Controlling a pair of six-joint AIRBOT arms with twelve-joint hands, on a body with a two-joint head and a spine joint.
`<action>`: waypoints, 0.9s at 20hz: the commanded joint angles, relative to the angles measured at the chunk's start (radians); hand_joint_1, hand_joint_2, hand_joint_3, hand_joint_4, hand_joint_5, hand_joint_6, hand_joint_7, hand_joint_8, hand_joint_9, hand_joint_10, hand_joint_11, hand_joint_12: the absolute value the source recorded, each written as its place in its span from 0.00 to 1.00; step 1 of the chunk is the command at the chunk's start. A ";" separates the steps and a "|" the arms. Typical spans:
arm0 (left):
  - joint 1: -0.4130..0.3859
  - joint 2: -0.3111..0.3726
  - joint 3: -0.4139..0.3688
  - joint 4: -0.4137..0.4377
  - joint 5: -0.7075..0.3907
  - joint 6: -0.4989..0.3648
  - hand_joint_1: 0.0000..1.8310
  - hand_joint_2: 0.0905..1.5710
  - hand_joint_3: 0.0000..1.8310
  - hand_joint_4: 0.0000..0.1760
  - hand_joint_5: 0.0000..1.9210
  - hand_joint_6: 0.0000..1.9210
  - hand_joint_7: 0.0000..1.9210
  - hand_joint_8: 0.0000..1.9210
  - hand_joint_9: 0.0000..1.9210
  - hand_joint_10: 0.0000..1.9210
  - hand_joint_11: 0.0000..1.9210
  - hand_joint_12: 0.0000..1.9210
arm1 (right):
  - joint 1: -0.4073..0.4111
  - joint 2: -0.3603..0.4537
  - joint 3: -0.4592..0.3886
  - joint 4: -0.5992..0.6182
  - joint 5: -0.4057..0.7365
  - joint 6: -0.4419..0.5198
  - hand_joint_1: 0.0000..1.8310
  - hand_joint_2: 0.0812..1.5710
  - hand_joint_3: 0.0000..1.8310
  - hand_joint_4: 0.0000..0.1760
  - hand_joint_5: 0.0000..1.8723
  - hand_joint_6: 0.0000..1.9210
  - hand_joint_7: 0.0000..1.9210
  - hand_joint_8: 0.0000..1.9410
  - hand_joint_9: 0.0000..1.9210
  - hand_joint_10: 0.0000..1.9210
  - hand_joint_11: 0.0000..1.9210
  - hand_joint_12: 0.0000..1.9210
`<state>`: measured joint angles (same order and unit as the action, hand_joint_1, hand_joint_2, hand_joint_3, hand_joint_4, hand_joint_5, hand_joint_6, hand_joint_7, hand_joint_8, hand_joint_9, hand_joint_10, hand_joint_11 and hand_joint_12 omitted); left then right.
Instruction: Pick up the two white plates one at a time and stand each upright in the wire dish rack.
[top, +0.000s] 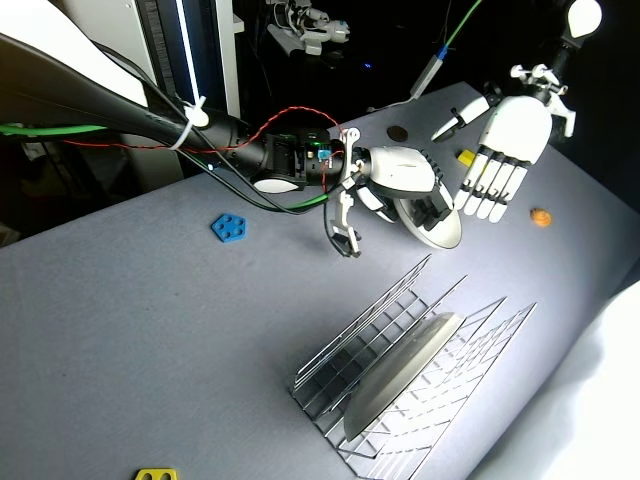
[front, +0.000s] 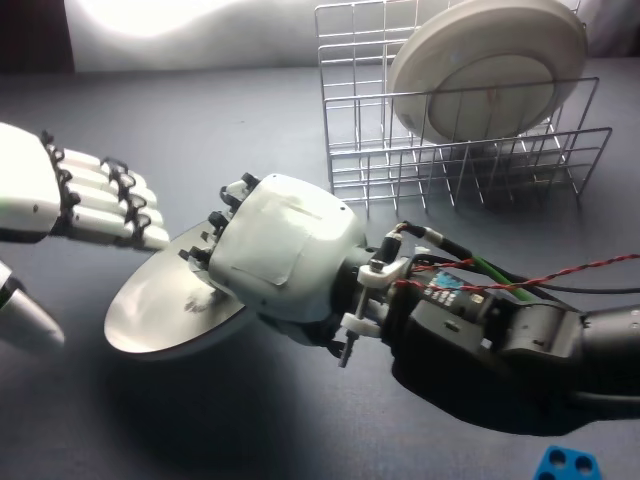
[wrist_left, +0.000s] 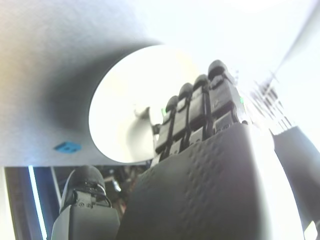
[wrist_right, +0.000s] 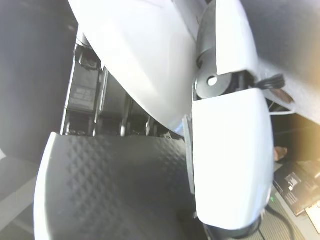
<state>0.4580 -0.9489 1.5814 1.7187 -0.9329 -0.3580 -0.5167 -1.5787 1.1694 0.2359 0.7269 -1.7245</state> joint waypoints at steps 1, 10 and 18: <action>-0.006 0.016 0.000 -0.067 -0.014 -0.001 0.00 0.65 0.00 0.00 0.03 0.00 0.03 0.00 0.01 0.00 0.00 0.00 | 0.000 0.017 -0.023 -0.028 0.089 -0.002 0.76 0.67 0.00 0.00 0.53 0.52 0.56 0.44 0.51 0.52 0.38 0.62; -0.038 0.040 -0.012 -0.068 -0.002 -0.001 0.00 0.65 0.00 0.00 0.03 0.00 0.03 0.00 0.02 0.00 0.00 0.00 | 0.075 0.227 -0.249 0.065 0.045 0.001 0.68 0.66 0.00 0.13 0.56 0.47 0.58 0.41 0.59 0.21 0.40 0.60; -0.070 0.097 -0.078 -0.068 0.001 -0.028 0.00 0.65 0.00 0.00 0.02 0.00 0.02 0.00 0.01 0.00 0.00 0.00 | 0.202 0.383 -0.425 0.272 -0.025 0.001 0.68 0.67 0.00 0.09 0.56 0.48 0.58 0.40 0.56 0.28 0.42 0.60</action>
<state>0.3988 -0.8608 1.4933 1.7096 -0.9264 -0.3840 -0.3241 -1.1915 0.7429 0.5621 0.5922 -1.7271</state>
